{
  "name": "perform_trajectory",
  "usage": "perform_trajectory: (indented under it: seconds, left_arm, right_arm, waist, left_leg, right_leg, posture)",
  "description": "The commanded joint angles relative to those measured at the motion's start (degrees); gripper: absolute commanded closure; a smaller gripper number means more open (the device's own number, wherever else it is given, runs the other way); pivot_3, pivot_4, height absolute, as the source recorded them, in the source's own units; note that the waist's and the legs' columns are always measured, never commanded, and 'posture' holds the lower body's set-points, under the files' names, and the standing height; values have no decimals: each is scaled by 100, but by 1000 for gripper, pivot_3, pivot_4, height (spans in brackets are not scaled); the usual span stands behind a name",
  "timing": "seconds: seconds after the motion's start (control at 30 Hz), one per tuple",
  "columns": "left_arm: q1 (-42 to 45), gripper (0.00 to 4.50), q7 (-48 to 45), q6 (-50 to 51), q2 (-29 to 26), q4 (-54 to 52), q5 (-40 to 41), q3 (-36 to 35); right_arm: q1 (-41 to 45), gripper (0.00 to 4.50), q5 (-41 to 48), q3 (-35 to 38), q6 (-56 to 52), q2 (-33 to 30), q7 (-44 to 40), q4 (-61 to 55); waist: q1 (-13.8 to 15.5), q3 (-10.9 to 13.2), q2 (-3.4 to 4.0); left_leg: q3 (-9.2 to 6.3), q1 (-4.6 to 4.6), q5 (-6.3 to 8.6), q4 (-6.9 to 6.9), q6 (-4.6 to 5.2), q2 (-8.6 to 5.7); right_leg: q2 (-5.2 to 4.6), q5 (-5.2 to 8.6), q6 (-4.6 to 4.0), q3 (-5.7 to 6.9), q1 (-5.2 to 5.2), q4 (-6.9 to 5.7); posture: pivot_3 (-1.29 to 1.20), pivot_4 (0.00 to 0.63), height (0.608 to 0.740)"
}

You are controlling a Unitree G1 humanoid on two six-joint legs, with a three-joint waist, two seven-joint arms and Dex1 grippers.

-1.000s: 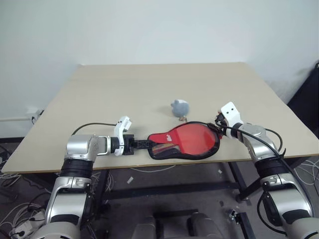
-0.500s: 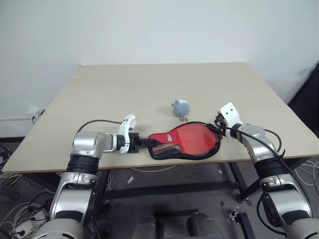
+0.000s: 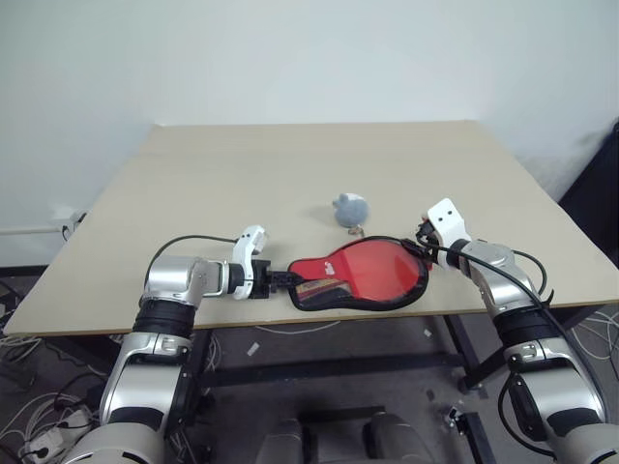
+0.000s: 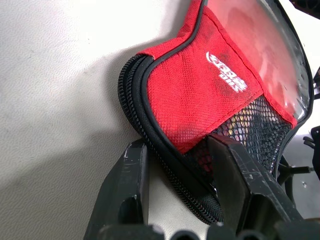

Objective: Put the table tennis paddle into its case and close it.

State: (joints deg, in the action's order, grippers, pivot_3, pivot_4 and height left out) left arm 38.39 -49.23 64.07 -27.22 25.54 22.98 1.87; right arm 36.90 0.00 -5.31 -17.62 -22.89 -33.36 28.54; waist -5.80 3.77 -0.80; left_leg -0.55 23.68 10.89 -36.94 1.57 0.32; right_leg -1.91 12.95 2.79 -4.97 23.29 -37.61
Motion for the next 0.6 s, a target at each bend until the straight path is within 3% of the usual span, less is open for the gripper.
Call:
perform_trajectory:
  seconds: [0.03, 0.23, 0.6]
  left_arm:
    - [116, 3030, 82, -83, 30, 90, 18, -114]
    - [142, 4453, 67, -223, 33, 134, 9, -144]
    - [145, 4453, 10, -537, -146, 350, -37, -273]
  right_arm:
    - [28, 1459, 42, 98, 47, -17, 25, -254]
    - [35, 1459, 31, 84, 54, -18, 15, -241]
    - [64, 1459, 26, 75, 62, -8, 14, -216]
  waist:
    - [-1, 0, 0]
    - [-1, 0, 0]
    - [-2, 0, 0]
  left_leg:
    - [0, 0, 0, 0, 0, 0]
    - [0, 0, 0, 0, 0, 0]
    - [0, 0, 0, 0, 0, 0]
  right_leg:
    - [0, 0, 0, 0, 0, 0]
    - [0, 0, 0, 1, 0, 0]
    - [0, 0, 0, 0, 1, 0]
  posture:
    - [0, 0, 740]
    - [0, 0, 740]
    - [0, 0, 740]
